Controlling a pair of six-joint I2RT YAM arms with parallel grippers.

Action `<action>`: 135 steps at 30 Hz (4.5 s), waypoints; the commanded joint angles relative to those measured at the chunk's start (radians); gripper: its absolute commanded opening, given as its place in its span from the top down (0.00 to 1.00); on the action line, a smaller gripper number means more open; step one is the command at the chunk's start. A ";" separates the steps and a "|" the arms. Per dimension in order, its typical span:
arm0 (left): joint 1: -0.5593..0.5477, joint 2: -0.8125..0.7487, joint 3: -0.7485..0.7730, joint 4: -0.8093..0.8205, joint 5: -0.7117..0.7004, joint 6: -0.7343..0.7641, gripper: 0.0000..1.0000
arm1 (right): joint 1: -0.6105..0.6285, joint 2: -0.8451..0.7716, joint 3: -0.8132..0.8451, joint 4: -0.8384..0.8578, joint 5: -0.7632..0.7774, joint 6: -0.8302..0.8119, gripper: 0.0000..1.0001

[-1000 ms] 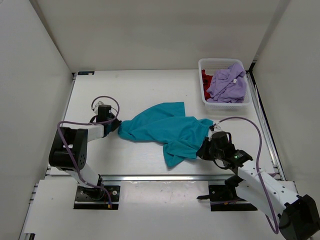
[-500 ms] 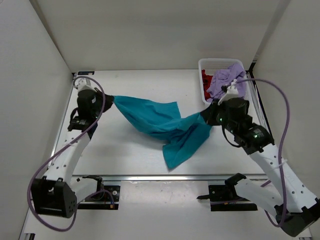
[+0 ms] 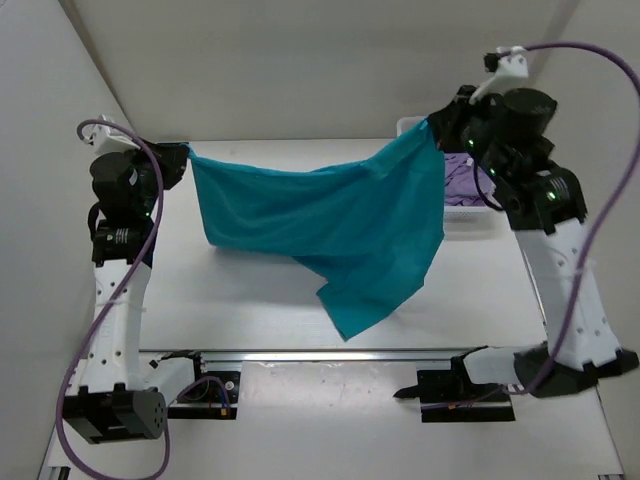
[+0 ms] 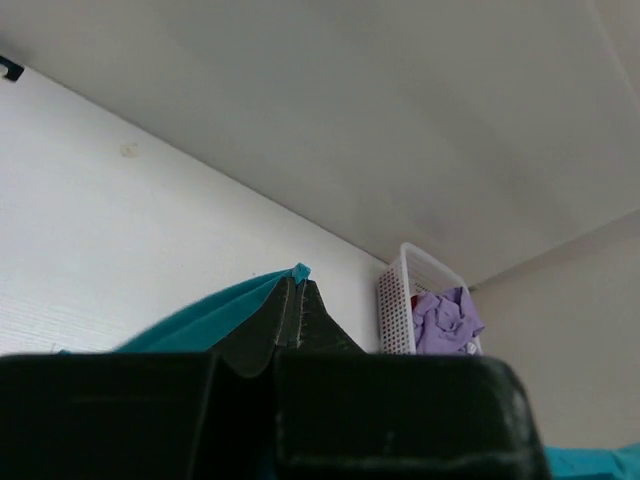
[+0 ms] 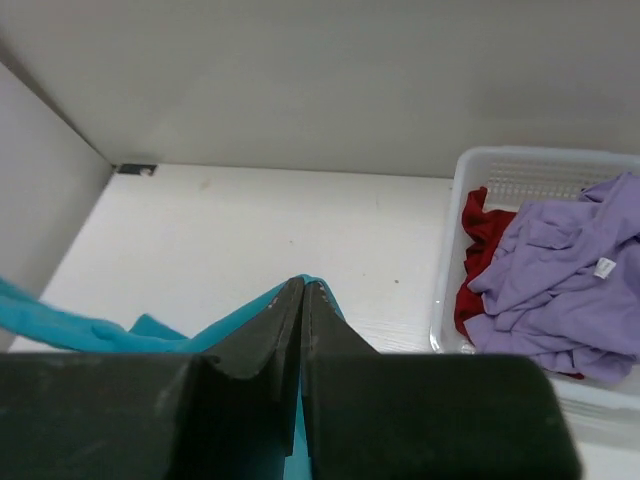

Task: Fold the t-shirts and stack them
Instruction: Flatten out the tshirt, then fold the flattened tshirt in 1/3 of the way

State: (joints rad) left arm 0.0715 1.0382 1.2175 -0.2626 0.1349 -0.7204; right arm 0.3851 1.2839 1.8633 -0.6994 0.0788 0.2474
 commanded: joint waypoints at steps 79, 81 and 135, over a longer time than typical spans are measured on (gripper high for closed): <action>0.105 0.397 -0.507 0.184 0.019 -0.053 1.00 | -0.258 0.096 -1.090 0.632 -0.386 0.283 1.00; 0.114 0.419 -0.498 0.189 0.022 -0.059 0.99 | -0.259 0.149 -1.046 0.643 -0.390 0.283 1.00; -0.085 0.402 -0.765 0.434 0.106 -0.131 0.72 | -0.247 -0.026 -1.428 0.682 -0.235 0.280 0.84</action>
State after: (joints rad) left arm -0.0204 1.4605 0.4690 0.1699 0.2443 -0.8555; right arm 0.1596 1.2308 0.4427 -0.0723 -0.1074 0.5217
